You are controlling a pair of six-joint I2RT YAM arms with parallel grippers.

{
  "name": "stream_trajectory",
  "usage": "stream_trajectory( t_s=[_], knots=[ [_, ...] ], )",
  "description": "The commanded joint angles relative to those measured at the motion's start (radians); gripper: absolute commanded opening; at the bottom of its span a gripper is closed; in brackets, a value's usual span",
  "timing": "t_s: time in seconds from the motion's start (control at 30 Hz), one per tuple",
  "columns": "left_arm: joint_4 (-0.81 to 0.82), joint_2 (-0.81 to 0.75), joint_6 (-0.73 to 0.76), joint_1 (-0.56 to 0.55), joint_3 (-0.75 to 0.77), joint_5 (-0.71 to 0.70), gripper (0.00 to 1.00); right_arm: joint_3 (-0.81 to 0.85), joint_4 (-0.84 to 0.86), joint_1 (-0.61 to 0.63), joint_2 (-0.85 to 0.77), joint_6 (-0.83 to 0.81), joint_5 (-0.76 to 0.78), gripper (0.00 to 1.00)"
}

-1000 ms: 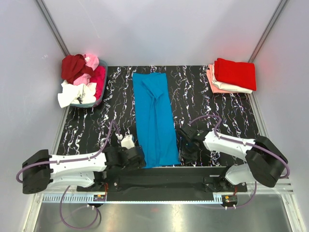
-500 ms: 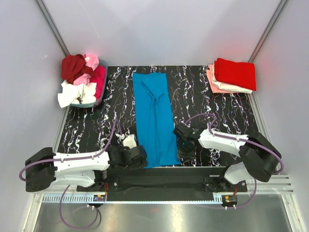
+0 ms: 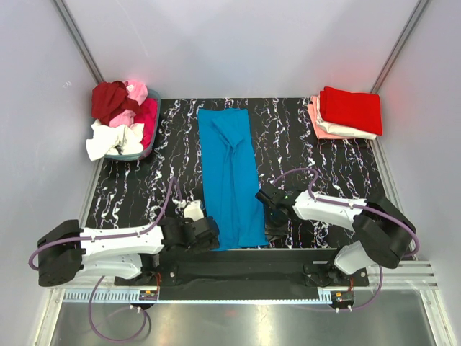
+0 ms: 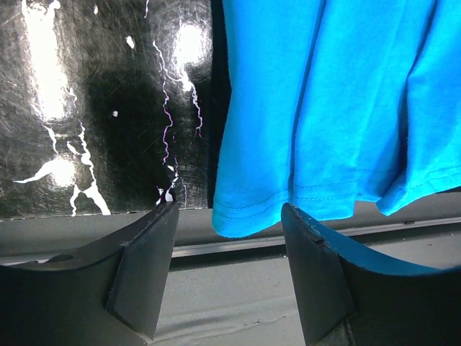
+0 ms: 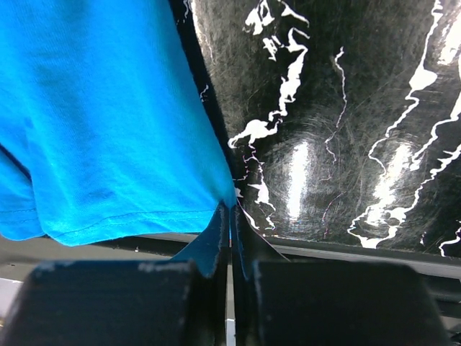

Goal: Fold and stack the t-shirts
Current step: Fold the tshirt

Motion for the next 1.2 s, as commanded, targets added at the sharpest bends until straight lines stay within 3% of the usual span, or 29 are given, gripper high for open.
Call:
stream_trajectory(
  t_s=[0.0, 0.67, 0.77, 0.8, 0.9, 1.17],
  knots=[
    [0.040, -0.001, -0.004, 0.012, 0.002, -0.055, 0.65, 0.012, 0.018, 0.012, -0.005, -0.022, -0.031, 0.00],
    [0.066, 0.124, -0.007, 0.015, 0.053, -0.042, 0.48, -0.030, 0.041, 0.010, -0.109, 0.017, -0.053, 0.00],
    [0.084, 0.159, -0.004, 0.013, 0.059, -0.031, 0.34, -0.042, 0.044, 0.009, -0.122, 0.024, -0.051, 0.00],
    [0.079, 0.164, 0.001, 0.012, 0.067, -0.032, 0.22, -0.051, 0.050, 0.010, -0.122, 0.025, -0.053, 0.00],
    [0.068, 0.180, 0.007, 0.013, 0.085, -0.034, 0.00, -0.074, 0.063, 0.010, -0.132, 0.037, -0.057, 0.00],
    [-0.059, 0.168, -0.008, -0.098, 0.171, -0.091, 0.00, -0.146, 0.032, 0.044, -0.296, 0.105, -0.062, 0.00]
  ],
)
